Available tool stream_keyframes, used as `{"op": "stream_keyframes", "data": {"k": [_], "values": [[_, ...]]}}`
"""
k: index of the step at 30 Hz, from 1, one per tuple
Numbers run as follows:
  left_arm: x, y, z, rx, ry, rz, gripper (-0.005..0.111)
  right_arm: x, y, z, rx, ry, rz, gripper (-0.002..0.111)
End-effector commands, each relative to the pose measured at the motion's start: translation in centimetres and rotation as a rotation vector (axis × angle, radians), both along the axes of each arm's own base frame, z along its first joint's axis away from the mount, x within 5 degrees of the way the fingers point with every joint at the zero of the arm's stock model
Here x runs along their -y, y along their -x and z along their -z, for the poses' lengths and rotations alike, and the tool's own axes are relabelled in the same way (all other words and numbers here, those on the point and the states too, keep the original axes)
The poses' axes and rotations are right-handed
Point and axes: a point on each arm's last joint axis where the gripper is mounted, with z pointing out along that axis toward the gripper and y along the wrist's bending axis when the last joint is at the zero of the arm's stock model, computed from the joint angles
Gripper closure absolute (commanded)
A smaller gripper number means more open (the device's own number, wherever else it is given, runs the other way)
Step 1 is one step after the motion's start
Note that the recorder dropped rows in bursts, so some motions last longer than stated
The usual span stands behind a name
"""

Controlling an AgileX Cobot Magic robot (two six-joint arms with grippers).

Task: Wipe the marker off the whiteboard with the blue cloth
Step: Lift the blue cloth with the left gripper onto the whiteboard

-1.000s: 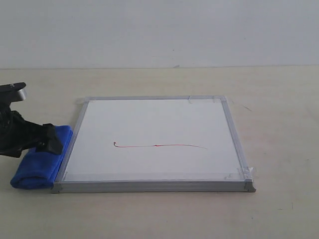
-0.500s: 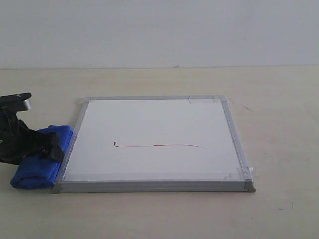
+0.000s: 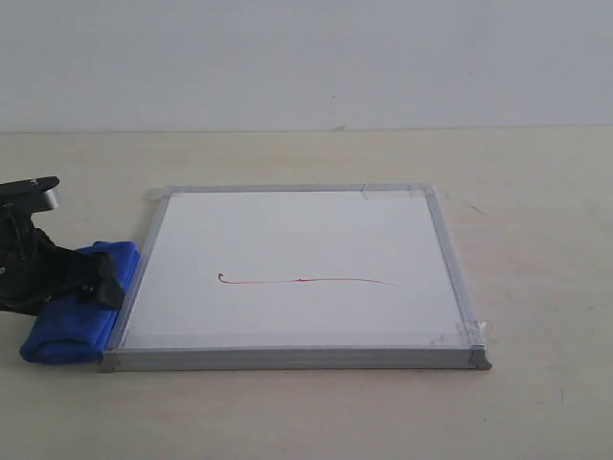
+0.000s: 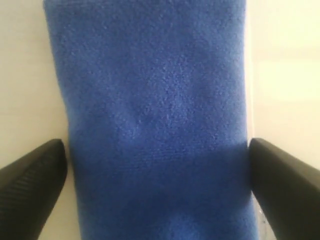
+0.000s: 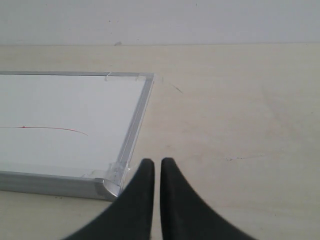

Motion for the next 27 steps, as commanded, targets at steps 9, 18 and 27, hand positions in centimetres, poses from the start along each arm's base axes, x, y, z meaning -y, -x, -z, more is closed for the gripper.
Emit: {"op": "stream_keyframes", "data": {"k": [9, 18, 27], "values": [[0.1, -0.2, 1.5, -0.037, -0.004, 0.005, 0.017, 0.0, 0.0, -0.1, 0.013, 0.004, 0.004, 0.107], [0.0, -0.3, 2.6, -0.05, -0.023, 0.015, 0.022, 0.0, 0.0, -0.1, 0.017, 0.003, 0.004, 0.107], [1.6, -0.2, 2.8, -0.055, -0.034, 0.106, 0.04, 0.0, 0.0, -0.1, 0.017, 0.003, 0.004, 0.107]]}}
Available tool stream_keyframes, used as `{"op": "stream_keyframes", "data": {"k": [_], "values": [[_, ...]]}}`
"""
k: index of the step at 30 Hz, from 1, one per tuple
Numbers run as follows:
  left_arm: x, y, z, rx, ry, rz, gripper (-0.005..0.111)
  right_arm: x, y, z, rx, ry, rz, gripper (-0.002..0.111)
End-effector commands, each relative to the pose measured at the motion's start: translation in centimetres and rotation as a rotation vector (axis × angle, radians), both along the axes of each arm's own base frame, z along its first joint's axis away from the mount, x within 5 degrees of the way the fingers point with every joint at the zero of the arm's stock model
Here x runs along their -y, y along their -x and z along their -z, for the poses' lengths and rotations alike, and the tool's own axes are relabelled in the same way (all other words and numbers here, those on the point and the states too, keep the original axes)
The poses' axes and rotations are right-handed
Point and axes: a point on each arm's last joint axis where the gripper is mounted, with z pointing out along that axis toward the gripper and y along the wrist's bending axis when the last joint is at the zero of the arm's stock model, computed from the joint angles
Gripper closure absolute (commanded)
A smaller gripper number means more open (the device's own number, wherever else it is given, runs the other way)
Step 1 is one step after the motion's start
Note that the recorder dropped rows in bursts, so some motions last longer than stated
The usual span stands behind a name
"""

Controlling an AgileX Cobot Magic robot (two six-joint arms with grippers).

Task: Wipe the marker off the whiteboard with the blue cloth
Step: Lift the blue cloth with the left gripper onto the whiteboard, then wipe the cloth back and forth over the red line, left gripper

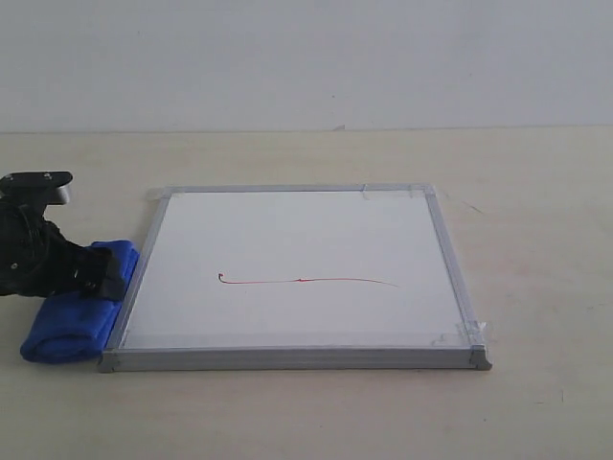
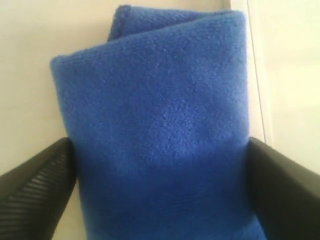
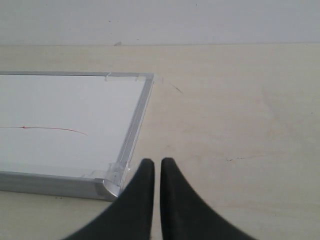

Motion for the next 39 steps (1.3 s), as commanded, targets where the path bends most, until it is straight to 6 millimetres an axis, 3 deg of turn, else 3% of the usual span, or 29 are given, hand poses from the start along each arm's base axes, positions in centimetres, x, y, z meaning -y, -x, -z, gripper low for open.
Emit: {"op": "stream_keyframes", "data": {"k": [1, 2, 3, 5, 9, 19, 23, 27, 33, 39], "values": [[1.4, 1.1, 1.6, -0.115, 0.03, 0.043, 0.056, 0.0, 0.0, -0.1, 0.017, 0.003, 0.004, 0.107], [1.4, 1.1, 1.6, -0.118, 0.031, 0.044, 0.066, 0.0, 0.0, -0.1, 0.017, 0.003, 0.004, 0.107], [1.4, 1.2, 1.6, -0.13, 0.037, 0.048, 0.084, 0.0, 0.0, -0.1, 0.017, 0.003, 0.004, 0.107], [1.7, 1.0, 1.2, -0.144, 0.046, 0.096, 0.102, 0.0, 0.0, -0.1, 0.017, 0.003, 0.004, 0.107], [2.2, 0.0, -0.3, -0.169, 0.09, 0.136, 0.102, 0.0, 0.0, -0.1, 0.017, 0.003, 0.004, 0.107], [2.7, -2.2, -8.6, 0.059, 0.129, 0.154, 0.102, 0.0, 0.0, -0.1, 0.017, 0.003, 0.004, 0.107], [3.3, -2.7, -10.3, 0.126, 0.153, 0.168, 0.102, 0.0, 0.0, -0.1, 0.017, 0.003, 0.004, 0.107], [5.1, -3.4, -9.9, 0.161, 0.124, 0.246, 0.102, 0.0, 0.0, -0.1, 0.017, 0.003, 0.004, 0.107], [9.1, -4.2, -7.2, 0.163, 0.069, 0.394, 0.102, 0.0, 0.0, -0.1, 0.017, 0.003, 0.004, 0.107], [9.8, -5.2, -3.5, 0.134, 0.03, 0.39, 0.102, 0.0, 0.0, -0.1, 0.013, 0.004, 0.004, 0.107]]}}
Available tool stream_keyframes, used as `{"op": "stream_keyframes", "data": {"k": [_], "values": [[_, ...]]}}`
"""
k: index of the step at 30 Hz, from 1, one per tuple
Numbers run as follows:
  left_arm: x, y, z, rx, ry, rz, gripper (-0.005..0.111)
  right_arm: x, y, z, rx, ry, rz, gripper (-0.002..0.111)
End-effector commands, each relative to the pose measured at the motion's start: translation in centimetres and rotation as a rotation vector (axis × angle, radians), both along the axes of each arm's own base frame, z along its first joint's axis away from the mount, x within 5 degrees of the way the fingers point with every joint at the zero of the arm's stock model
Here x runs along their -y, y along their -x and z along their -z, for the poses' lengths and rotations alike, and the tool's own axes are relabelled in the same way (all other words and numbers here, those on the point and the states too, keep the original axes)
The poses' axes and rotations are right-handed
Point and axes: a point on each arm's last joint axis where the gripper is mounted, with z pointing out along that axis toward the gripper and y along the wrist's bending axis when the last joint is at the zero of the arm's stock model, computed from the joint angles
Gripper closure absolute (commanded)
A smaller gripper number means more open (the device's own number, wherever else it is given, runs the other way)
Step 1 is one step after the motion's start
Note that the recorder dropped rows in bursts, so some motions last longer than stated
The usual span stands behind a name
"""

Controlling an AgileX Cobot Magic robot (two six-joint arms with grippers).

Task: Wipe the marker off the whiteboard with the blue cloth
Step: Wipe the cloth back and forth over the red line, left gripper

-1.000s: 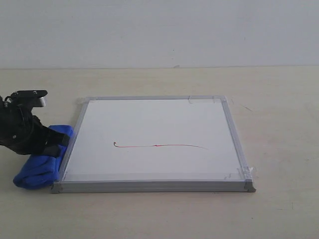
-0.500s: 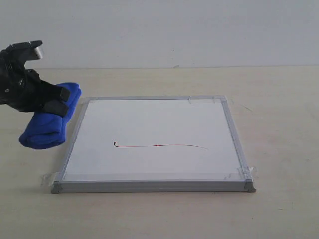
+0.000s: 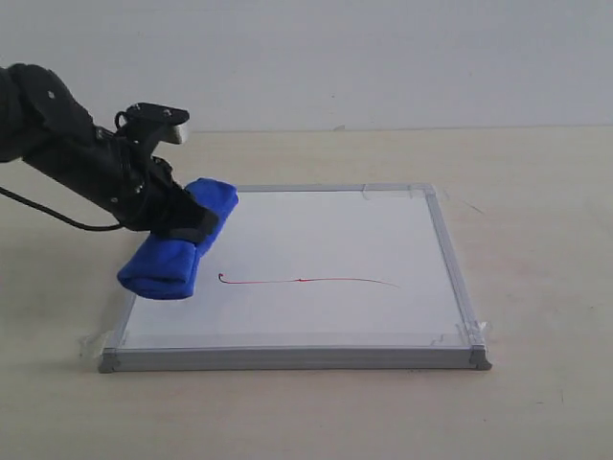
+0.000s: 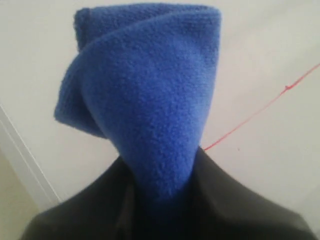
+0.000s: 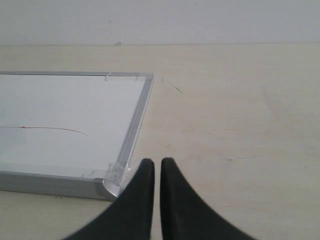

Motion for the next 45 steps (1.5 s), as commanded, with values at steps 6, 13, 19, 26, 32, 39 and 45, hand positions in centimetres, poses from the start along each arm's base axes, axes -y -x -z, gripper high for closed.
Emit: {"op": "stream_keyframes", "data": {"k": [6, 13, 19, 26, 32, 39, 45], "values": [[0.4, -1.1, 5.5, -0.081, -0.049, 0.003, 0.102, 0.0, 0.0, -0.1, 0.013, 0.004, 0.004, 0.107], [3.4, -1.0, 7.4, -0.146, -0.044, 0.081, 0.102, 0.0, 0.0, -0.1, 0.013, 0.004, 0.004, 0.107], [8.5, 0.6, 6.8, -0.123, -0.034, 0.188, 0.102, 0.0, 0.0, -0.1, 0.015, 0.004, 0.004, 0.107], [11.2, 2.5, 7.0, -0.095, -0.123, 0.341, 0.102, 0.0, 0.0, -0.1, 0.015, 0.004, 0.004, 0.107], [6.4, 0.0, 7.2, -0.115, -0.218, 0.131, 0.102, 0.0, 0.0, -0.1, 0.015, 0.004, 0.004, 0.107], [-2.2, -2.1, 7.5, -0.244, -0.274, -0.173, 0.102, 0.0, 0.0, -0.1, 0.015, 0.004, 0.004, 0.107], [-1.9, -2.1, 7.5, -0.259, -0.212, -0.214, 0.102, 0.0, 0.0, -0.1, 0.015, 0.004, 0.004, 0.107]]}}
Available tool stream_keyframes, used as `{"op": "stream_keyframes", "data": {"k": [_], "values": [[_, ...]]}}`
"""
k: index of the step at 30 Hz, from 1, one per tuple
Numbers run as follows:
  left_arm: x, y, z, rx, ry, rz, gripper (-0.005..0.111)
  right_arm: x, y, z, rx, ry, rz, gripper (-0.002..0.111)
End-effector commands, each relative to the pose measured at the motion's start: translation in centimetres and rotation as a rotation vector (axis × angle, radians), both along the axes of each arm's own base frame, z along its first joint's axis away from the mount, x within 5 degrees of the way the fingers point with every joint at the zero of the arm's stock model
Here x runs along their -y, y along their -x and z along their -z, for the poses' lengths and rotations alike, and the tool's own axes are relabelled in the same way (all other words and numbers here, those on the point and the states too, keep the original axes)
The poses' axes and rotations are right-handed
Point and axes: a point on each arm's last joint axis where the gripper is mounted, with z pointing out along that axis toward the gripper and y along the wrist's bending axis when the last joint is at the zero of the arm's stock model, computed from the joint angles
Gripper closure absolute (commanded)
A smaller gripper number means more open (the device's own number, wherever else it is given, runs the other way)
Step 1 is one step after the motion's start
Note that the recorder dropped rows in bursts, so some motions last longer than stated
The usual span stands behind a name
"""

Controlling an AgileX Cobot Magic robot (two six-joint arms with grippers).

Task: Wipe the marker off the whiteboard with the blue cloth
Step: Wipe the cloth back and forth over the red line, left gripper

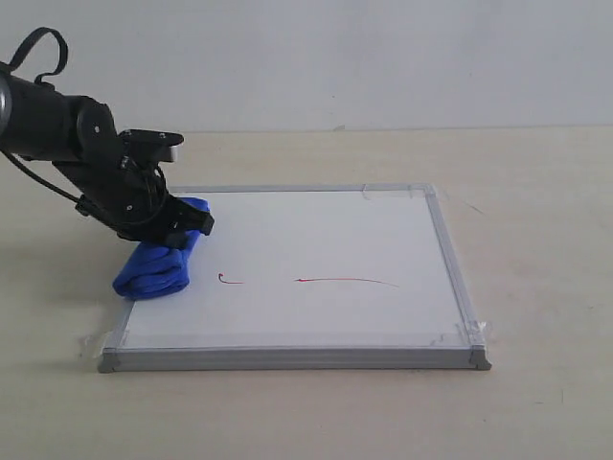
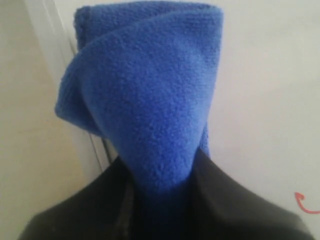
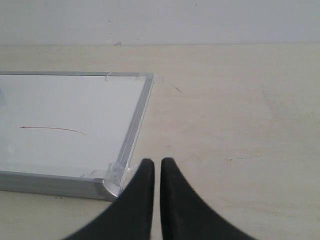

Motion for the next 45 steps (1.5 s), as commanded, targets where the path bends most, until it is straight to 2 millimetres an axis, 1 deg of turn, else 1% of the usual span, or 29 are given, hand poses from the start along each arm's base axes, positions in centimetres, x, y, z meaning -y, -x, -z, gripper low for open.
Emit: {"op": "stream_keyframes", "data": {"k": [1, 4, 7, 9, 10, 13, 17, 20, 23, 26, 27, 29, 34, 35, 38, 41, 44, 45], "values": [[0.9, 1.7, 2.3, -0.131, -0.024, 0.072, 0.102, 0.0, 0.0, -0.1, 0.015, 0.004, 0.004, 0.107], [4.3, 2.8, 2.6, -0.14, 0.006, 0.183, 0.102, 0.0, 0.0, -0.1, 0.015, 0.004, 0.004, 0.107], [7.7, 4.5, 3.8, -0.169, -0.024, 0.332, 0.102, 0.0, 0.0, -0.1, 0.015, 0.004, 0.004, 0.107], [8.9, 5.5, 4.5, -0.218, -0.066, 0.436, 0.102, 0.0, 0.0, -0.1, 0.015, 0.004, 0.004, 0.107], [9.1, 5.7, 4.7, -0.242, -0.086, 0.474, 0.102, 0.0, 0.0, -0.1, 0.017, 0.003, 0.004, 0.107], [8.9, 5.6, 4.3, -0.287, -0.144, 0.517, 0.102, 0.0, 0.0, -0.1, 0.016, 0.003, 0.004, 0.107], [6.4, 3.4, 3.5, -0.251, -0.167, 0.365, 0.102, 0.0, 0.0, -0.1, 0.016, 0.003, 0.004, 0.107], [3.9, 2.1, 3.2, -0.247, -0.149, 0.264, 0.102, 0.0, 0.0, -0.1, 0.016, 0.003, 0.004, 0.107], [1.6, 1.3, 3.2, -0.254, -0.127, 0.159, 0.102, 0.0, 0.0, -0.1, 0.016, 0.003, 0.004, 0.107], [0.5, 1.2, 3.2, -0.289, -0.103, 0.11, 0.102, 0.0, 0.0, -0.1, 0.016, 0.003, 0.004, 0.107], [0.5, 1.4, 3.2, -0.309, -0.098, 0.111, 0.102, 0.0, 0.0, -0.1, 0.016, 0.003, 0.004, 0.107], [1.4, 2.0, 3.3, -0.337, -0.056, 0.163, 0.102, 0.0, 0.0, -0.1, 0.016, 0.003, 0.004, 0.107], [5.8, 4.1, 3.3, -0.384, 0.091, 0.326, 0.102, 0.0, 0.0, -0.1, 0.016, 0.003, 0.004, 0.107], [6.6, 4.5, 3.3, -0.391, 0.099, 0.356, 0.102, 0.0, 0.0, -0.1, 0.016, 0.003, 0.004, 0.107], [8.1, 5.6, 3.2, -0.424, 0.086, 0.43, 0.102, 0.0, 0.0, -0.1, 0.016, 0.003, 0.004, 0.107], [9.1, 6.5, 2.9, -0.426, 0.077, 0.464, 0.102, 0.0, 0.0, -0.1, 0.016, 0.003, 0.004, 0.107], [8.9, 6.2, 3.0, -0.393, 0.041, 0.464, 0.102, 0.0, 0.0, -0.1, 0.016, 0.003, 0.004, 0.107], [8.3, 5.7, 3.1, -0.373, 0.011, 0.445, 0.102, 0.0, 0.0, -0.1, 0.016, 0.003, 0.004, 0.107]]}}
